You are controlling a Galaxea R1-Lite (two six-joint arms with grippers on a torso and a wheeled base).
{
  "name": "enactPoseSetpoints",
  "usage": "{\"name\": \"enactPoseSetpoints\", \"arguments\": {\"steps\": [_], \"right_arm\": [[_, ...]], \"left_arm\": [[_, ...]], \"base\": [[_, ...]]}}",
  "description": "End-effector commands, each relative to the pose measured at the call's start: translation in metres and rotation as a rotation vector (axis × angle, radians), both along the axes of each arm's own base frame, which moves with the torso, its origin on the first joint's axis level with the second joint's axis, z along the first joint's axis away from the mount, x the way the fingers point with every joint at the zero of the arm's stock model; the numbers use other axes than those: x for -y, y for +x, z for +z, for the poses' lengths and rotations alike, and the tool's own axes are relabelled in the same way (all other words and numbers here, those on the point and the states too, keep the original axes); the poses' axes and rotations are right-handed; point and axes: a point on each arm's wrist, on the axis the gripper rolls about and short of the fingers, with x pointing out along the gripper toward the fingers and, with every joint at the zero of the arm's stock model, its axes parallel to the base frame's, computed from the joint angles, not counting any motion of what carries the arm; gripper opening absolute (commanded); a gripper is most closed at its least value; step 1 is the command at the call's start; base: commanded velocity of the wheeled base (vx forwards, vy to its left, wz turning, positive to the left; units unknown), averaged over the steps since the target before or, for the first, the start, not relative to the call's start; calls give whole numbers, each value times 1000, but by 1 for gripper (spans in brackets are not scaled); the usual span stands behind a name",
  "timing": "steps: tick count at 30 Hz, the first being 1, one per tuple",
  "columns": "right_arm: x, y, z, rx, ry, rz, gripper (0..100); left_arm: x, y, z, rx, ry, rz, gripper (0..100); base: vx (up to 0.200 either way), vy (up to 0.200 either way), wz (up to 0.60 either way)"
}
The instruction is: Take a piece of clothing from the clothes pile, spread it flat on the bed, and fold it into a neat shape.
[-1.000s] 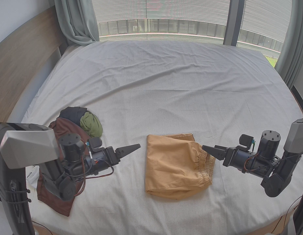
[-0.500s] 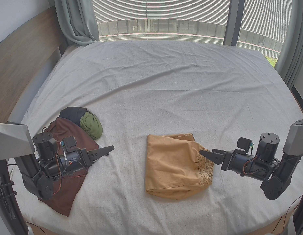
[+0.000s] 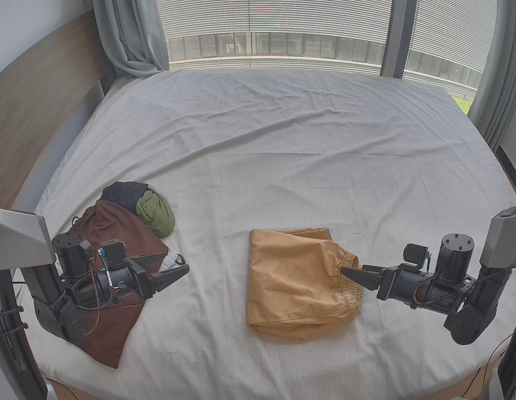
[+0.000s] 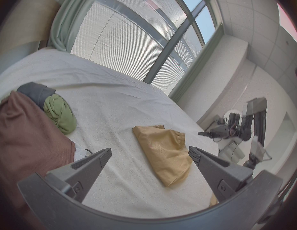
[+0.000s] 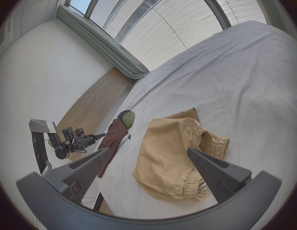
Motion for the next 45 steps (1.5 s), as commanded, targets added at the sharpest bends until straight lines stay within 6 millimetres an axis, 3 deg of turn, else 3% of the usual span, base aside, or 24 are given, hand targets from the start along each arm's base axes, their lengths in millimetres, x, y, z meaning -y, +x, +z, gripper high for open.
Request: {"name": "enactPoseSetpoints", "arguments": {"steps": [1,16,26,45], "right_arm": [[4,-10,-18,-62,-61,15,100],[11,-20,-31,-125,-107,12,100],[16,-18,-52,-187,-144,2,100],[15,5,-84,-220,-159,-15,100]], "left_arm": [[-3,-1,-15,-2,54,-8,100],[-8,2,-21,57,128,-12,100],[-8,0,-25,43,135,-10,100],[-8,1,-27,56,151,-17,100]], "base": [[0,0,0],[0,0,0],[0,0,0],[0,0,0]]}}
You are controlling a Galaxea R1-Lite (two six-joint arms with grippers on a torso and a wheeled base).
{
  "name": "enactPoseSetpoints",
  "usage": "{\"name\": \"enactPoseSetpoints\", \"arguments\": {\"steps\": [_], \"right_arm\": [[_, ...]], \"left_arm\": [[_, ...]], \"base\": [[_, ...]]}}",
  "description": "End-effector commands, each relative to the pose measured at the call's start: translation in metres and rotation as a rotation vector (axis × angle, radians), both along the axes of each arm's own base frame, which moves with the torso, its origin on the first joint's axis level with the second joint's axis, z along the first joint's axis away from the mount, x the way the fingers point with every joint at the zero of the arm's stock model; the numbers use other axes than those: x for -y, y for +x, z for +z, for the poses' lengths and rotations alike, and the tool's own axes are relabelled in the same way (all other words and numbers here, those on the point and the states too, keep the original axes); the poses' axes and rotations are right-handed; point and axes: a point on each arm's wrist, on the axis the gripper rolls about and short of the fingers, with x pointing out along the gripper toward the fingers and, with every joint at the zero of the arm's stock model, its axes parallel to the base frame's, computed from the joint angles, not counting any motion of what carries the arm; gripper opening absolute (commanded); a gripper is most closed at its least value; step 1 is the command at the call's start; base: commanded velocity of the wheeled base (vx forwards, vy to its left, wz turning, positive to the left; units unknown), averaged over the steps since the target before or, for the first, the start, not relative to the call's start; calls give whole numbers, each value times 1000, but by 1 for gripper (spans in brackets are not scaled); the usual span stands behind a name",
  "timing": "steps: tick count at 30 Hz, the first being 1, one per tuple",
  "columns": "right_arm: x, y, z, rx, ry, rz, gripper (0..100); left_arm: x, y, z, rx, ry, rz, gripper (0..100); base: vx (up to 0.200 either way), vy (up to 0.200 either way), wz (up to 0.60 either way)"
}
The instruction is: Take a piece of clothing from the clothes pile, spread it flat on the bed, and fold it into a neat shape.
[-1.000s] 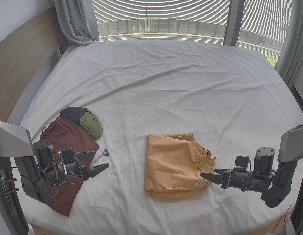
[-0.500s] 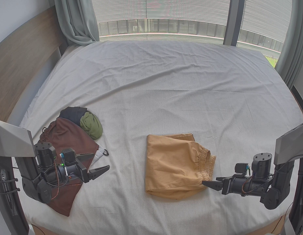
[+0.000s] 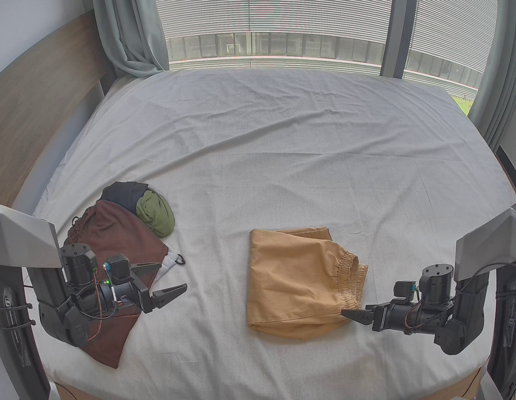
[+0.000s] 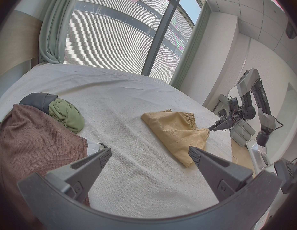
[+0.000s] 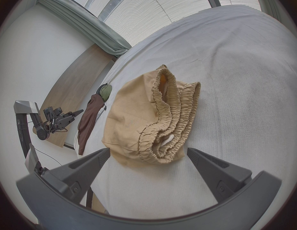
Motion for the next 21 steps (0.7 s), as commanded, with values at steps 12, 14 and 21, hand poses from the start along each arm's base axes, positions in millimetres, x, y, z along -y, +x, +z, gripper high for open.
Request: {"name": "enactPoseSetpoints", "arguments": {"steps": [12,14,21], "right_arm": [[-6,21,-27,-20,16,-14,100],[-9,24,-26,-24,35,-23,100],[-14,33,-39,-33,33,-62,100]], "left_arm": [[1,1,0,4,1,-4,100],[2,0,0,2,0,-7,100],[2,0,1,16,9,-11,100]], "base": [[0,0,0],[0,0,0],[0,0,0]]}}
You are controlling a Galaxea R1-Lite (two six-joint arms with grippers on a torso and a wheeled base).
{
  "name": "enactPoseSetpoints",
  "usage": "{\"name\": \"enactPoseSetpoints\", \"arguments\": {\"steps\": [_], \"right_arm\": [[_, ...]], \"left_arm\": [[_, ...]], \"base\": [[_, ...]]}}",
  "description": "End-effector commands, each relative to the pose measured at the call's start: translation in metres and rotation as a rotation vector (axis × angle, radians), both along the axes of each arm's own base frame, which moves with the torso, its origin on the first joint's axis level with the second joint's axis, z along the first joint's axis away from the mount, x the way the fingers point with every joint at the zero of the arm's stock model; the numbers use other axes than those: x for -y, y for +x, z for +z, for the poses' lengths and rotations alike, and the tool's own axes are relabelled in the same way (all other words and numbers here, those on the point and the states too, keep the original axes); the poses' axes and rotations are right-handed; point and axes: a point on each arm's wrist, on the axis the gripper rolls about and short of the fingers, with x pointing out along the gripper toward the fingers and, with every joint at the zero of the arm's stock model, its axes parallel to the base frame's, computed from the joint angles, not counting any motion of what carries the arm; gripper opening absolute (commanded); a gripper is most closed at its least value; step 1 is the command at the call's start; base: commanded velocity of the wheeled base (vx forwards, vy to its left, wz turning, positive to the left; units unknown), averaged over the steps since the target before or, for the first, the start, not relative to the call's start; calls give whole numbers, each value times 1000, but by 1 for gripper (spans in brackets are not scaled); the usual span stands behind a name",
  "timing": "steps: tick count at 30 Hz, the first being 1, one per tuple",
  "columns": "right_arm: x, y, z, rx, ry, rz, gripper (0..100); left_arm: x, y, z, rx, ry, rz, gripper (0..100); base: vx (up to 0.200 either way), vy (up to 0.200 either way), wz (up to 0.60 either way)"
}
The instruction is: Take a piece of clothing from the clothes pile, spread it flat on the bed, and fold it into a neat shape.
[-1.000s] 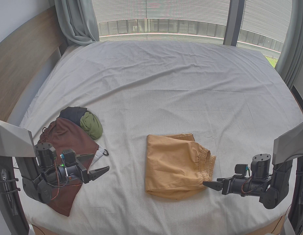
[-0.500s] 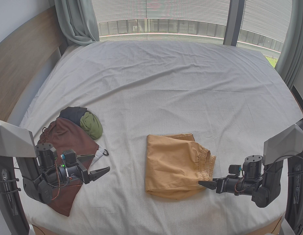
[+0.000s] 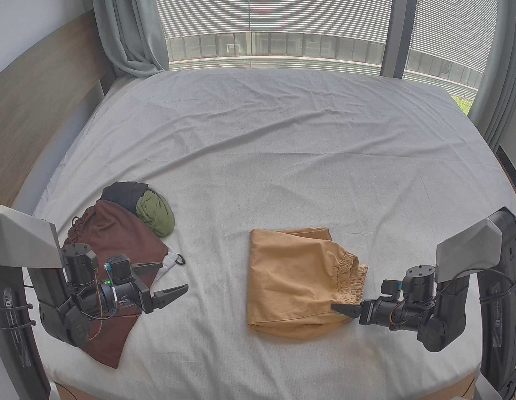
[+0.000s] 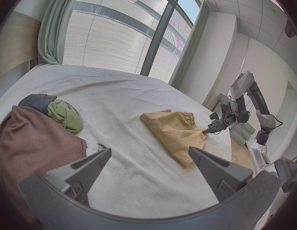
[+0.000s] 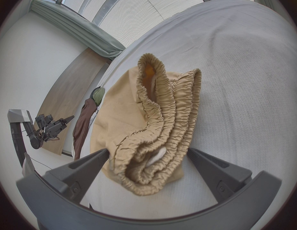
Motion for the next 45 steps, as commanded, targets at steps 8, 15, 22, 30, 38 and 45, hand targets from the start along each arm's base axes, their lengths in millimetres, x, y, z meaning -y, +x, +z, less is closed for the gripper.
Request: {"name": "enactPoseSetpoints", "arguments": {"steps": [8,15,22,30,38,45], "right_arm": [[-18,4,-9,-17,28,18,100],[-27,9,-8,-15,66,19,100],[-32,9,-7,-18,77,26,100],[-32,7,-8,-23,75,28,0],[-32,7,-11,-31,73,29,0],[-32,7,-11,-31,73,29,0]], "left_arm": [[-1,0,2,10,2,1,100],[-1,0,2,13,3,2,100],[-1,1,3,16,3,3,100],[-1,1,3,16,3,3,100],[-1,1,3,16,3,3,100],[-1,1,3,17,2,3,100]], "base": [[0,0,0],[0,0,0],[0,0,0],[0,0,0],[0,0,0],[0,0,0]]}}
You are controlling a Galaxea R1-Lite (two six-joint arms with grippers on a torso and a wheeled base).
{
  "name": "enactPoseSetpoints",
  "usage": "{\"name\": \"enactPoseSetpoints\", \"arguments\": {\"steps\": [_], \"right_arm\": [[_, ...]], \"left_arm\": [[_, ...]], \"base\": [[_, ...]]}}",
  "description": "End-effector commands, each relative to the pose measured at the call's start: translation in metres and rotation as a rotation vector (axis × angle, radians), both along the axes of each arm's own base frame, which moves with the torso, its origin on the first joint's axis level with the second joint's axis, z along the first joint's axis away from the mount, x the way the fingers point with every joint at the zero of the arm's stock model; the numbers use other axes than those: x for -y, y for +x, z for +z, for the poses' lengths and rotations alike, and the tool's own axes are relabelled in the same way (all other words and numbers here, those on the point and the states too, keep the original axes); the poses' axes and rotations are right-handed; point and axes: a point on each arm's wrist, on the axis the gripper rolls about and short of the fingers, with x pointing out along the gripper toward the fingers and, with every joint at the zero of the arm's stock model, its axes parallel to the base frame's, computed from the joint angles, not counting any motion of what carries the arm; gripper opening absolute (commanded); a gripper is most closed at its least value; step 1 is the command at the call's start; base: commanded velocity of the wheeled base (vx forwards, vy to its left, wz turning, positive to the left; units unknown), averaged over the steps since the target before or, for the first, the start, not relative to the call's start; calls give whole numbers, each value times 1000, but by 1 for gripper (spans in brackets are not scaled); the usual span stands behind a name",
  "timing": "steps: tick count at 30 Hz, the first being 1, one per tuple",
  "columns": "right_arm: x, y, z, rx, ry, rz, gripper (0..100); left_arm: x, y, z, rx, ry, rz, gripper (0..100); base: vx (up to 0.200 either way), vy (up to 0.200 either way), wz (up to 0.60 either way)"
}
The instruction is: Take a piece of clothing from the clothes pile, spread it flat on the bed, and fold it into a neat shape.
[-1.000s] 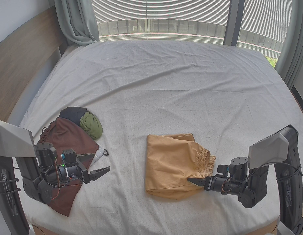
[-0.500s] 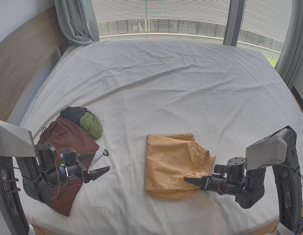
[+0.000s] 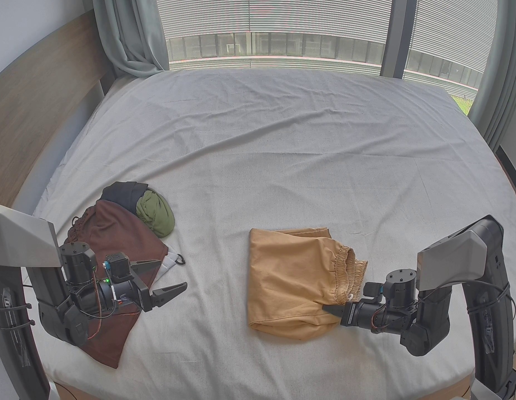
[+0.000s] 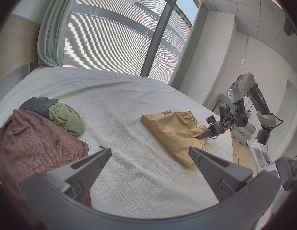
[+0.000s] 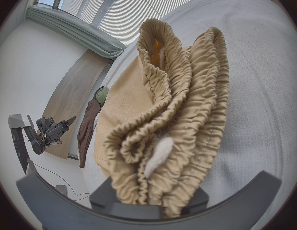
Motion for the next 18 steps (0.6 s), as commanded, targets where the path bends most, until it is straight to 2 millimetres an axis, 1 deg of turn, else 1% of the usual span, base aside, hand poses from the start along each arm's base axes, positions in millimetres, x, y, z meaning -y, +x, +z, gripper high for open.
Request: {"name": "enactPoseSetpoints", "arguments": {"steps": [1,4,8,13,15,16,18], "right_arm": [[0,0,0,0,0,1,0],[0,0,1,3,1,1,0],[-1,-1,9,20,11,7,0],[-3,-3,30,64,32,22,0],[-7,-4,45,105,49,34,0],[-7,-4,47,110,50,34,0],[-9,-5,62,149,71,49,0]], "left_arm": [[0,0,0,0,0,0,100],[0,0,0,0,0,-2,100],[0,0,0,2,0,-2,100],[0,0,0,2,0,0,100],[0,0,0,1,-1,0,100],[0,0,0,1,-1,0,100],[0,0,0,-1,-1,-1,100]], "base": [[0,0,0],[0,0,0],[0,0,0],[0,0,0],[0,0,0],[0,0,0],[0,0,0]]}}
